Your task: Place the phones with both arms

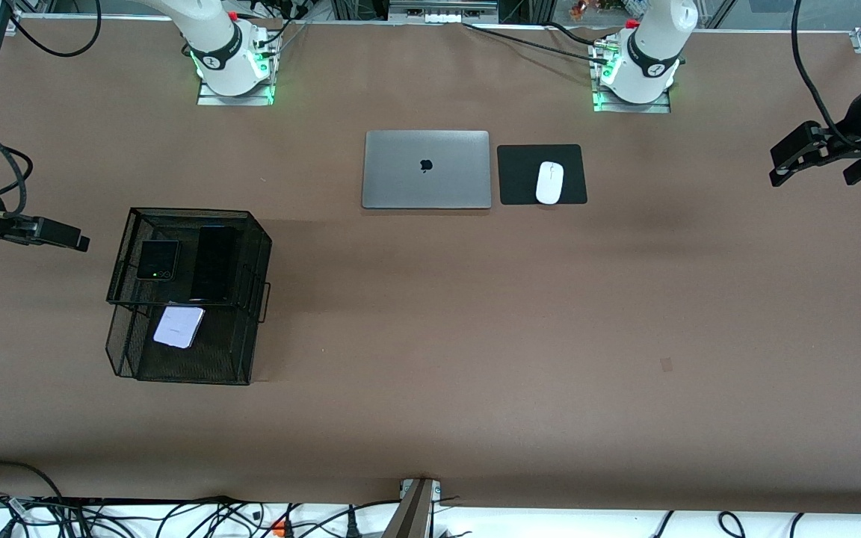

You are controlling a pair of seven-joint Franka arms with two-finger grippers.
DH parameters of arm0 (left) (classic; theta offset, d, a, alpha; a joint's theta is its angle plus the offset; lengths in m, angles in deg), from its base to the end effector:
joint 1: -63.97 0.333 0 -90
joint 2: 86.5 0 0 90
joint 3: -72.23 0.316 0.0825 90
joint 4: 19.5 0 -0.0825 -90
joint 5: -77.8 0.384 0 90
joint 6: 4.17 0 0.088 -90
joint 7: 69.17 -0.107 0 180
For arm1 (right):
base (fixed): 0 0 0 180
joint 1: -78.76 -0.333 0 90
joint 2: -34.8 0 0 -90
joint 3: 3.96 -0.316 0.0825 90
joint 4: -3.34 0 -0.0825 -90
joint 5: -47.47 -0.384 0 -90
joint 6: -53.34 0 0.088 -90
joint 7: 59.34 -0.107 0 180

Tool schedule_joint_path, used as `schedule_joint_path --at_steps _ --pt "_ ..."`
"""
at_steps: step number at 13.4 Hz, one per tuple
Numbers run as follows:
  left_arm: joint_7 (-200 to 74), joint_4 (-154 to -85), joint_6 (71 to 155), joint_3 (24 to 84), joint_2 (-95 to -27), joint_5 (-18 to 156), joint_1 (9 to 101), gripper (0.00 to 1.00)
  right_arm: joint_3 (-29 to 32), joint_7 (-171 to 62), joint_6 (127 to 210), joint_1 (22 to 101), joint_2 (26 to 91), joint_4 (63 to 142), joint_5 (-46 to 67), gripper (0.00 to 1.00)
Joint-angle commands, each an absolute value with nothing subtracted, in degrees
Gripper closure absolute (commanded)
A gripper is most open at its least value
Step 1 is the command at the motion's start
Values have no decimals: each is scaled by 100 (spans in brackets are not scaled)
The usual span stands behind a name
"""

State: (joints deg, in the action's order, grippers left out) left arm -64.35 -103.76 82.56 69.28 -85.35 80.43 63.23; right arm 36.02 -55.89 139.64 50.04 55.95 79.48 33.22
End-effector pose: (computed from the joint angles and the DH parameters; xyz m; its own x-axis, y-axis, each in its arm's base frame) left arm 0.5546 -0.0303 0.6554 0.9994 0.0223 0.0268 0.0234 -0.9988 -0.0426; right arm 0.6368 -0.0227 0.5518 0.9879 -0.1108 -0.1083 -0.1137 -0.9933 -0.0211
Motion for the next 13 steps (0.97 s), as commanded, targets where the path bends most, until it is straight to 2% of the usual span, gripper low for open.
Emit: schedule_joint_path --at_steps 1,2,3,5,9,11,13 --pt "-6610 -10449 8196 6968 -8659 7894 6317 0 3516 -5731 14105 4887 5449 8095 3577 0" --pt "-6601 -10457 8187 6951 -8659 7894 6318 0 3341 -5731 14149 5018 5449 8104 3700 0" --pt "-6592 -10457 8144 6942 -8659 7894 6318 0 2887 -5731 14210 5420 5449 8104 3779 0" --pt "-6574 -10484 8134 6933 -8659 7894 6318 0 1588 -5775 14404 6491 5432 8069 3938 1" --pt "-6574 -10501 8091 6933 -8659 7885 6318 0 65 -5784 14789 7820 4994 8479 4613 2" --pt "-6592 -10501 8064 6933 -8659 7885 6318 0 -316 -6281 15132 8121 4520 9181 4773 2" --pt "-6592 -10510 8038 6942 -8659 7885 6335 0 -500 -6513 15196 8227 4359 9413 4965 1"
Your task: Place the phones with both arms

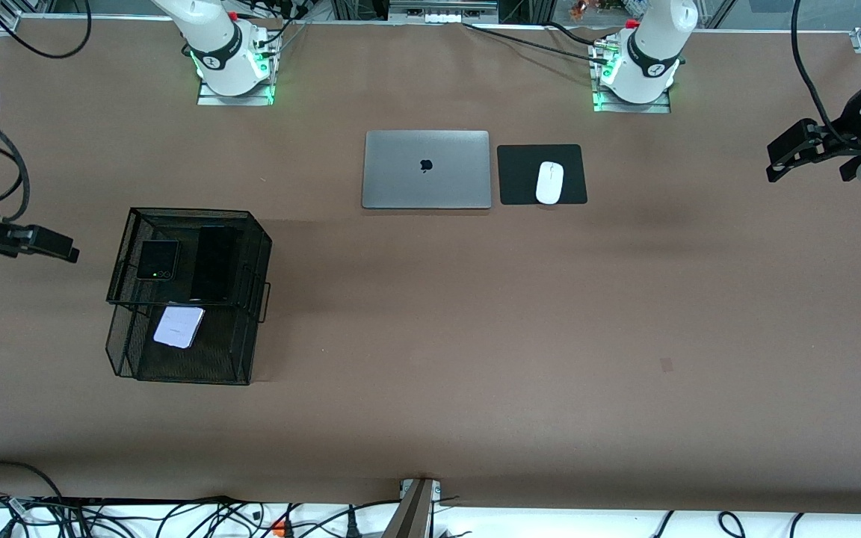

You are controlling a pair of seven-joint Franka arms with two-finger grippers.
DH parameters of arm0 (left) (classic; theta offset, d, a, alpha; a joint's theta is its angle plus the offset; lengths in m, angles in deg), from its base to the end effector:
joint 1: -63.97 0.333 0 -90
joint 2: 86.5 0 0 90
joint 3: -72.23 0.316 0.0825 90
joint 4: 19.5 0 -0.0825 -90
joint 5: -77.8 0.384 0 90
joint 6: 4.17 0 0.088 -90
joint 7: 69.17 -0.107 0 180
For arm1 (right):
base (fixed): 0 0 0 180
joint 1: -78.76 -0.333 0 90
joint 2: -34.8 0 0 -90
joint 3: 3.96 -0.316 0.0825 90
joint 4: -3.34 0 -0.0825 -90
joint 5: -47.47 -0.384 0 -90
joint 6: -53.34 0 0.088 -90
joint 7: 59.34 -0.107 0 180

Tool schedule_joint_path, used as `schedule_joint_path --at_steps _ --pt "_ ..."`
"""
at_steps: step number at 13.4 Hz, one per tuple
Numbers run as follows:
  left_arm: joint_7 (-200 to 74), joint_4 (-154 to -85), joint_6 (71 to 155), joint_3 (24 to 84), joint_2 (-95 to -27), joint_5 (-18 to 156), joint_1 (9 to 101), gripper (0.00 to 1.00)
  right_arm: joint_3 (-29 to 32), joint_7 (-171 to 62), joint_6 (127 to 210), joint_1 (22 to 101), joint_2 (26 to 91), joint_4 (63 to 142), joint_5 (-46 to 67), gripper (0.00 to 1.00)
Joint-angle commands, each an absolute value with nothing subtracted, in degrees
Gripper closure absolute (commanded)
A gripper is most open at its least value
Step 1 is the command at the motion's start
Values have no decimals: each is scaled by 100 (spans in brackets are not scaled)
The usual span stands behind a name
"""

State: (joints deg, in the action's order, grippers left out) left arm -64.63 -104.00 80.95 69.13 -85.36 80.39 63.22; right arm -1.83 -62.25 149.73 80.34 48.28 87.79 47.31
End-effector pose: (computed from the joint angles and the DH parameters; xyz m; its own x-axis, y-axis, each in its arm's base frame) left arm 0.5515 -0.0316 0.6511 0.9999 0.0158 -0.0055 0.0156 -0.9989 -0.0446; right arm 0.6295 -0.0381 0.5406 0.9930 -0.1148 -0.0264 -0.1146 -0.9934 0.0072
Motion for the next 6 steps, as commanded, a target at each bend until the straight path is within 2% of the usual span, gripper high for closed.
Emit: schedule_joint_path --at_steps 1,6 --pt "-6601 -10510 7994 6942 -8659 7885 6335 0 -658 -6505 15187 8314 4368 9396 5028 1" --pt "-6574 -10493 7967 6950 -8659 7885 6335 0 -747 -6566 15134 8306 4429 9369 4984 1"
